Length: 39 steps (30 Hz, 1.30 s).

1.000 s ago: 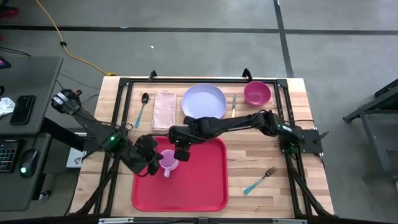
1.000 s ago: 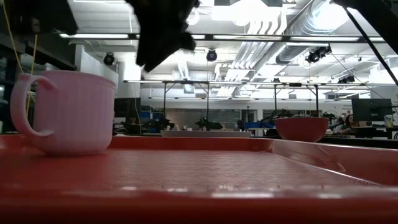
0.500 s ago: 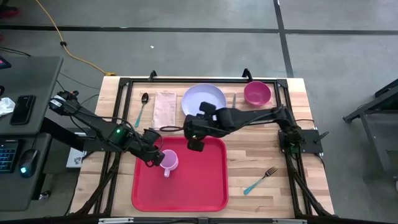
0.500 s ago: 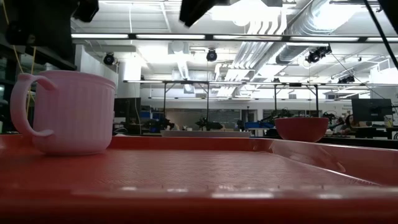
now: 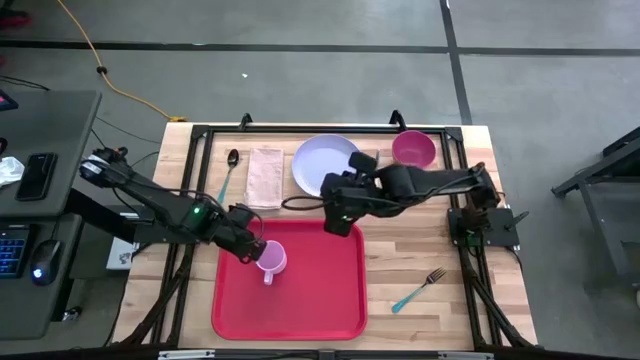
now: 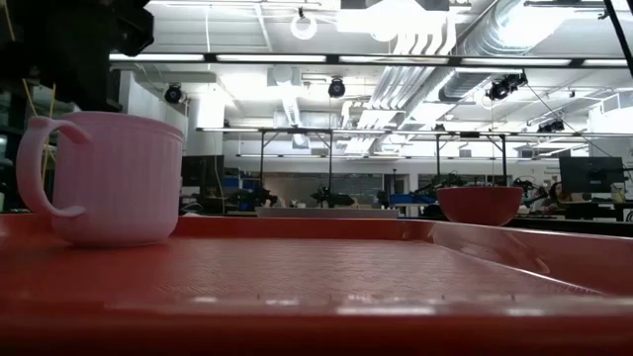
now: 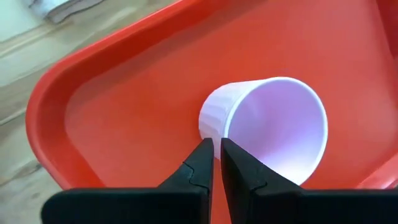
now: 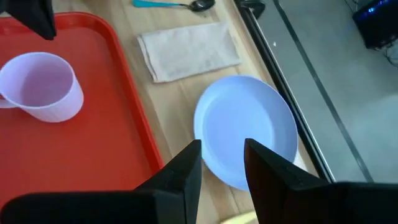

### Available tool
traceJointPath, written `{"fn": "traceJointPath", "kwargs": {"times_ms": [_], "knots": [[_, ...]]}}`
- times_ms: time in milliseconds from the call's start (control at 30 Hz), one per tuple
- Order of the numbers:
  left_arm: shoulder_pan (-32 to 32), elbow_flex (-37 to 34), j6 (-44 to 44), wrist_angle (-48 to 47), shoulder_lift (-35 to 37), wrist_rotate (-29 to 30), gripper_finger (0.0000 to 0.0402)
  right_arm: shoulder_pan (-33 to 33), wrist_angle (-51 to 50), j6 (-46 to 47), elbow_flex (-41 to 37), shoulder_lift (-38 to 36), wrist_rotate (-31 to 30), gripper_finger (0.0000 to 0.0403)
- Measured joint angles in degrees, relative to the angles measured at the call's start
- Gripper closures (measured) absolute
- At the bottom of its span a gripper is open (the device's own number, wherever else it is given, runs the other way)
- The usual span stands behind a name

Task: Set up tray
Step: Put the pink mug on the top left of the orange serving tray

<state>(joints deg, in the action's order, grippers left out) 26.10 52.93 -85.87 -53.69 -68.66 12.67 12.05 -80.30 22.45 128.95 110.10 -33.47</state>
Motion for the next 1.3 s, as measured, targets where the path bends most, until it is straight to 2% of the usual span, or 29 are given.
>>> {"fn": "traceJointPath", "kwargs": {"times_ms": [433, 1067, 1167, 1300], "knots": [[-0.2, 0.0, -0.1, 2.1, 0.3, -1.9, 0.0339, 0.0, -4.9, 0.7, -0.5, -0.7, -1.1, 0.0304], [-0.2, 0.0, 0.6, 3.0, 0.3, -3.4, 0.0337, 0.0, -5.6, 0.6, -0.5, -0.7, -1.6, 0.0304], [-0.2, 0.0, 0.7, 2.8, 0.3, -2.6, 0.0318, 0.0, -5.7, 0.5, -0.5, -0.7, -1.6, 0.0304], [-0.2, 0.0, 0.7, 2.5, 0.3, -2.1, 0.0269, 0.0, -5.7, 0.5, -0.5, -0.7, -1.5, 0.0304]]}}
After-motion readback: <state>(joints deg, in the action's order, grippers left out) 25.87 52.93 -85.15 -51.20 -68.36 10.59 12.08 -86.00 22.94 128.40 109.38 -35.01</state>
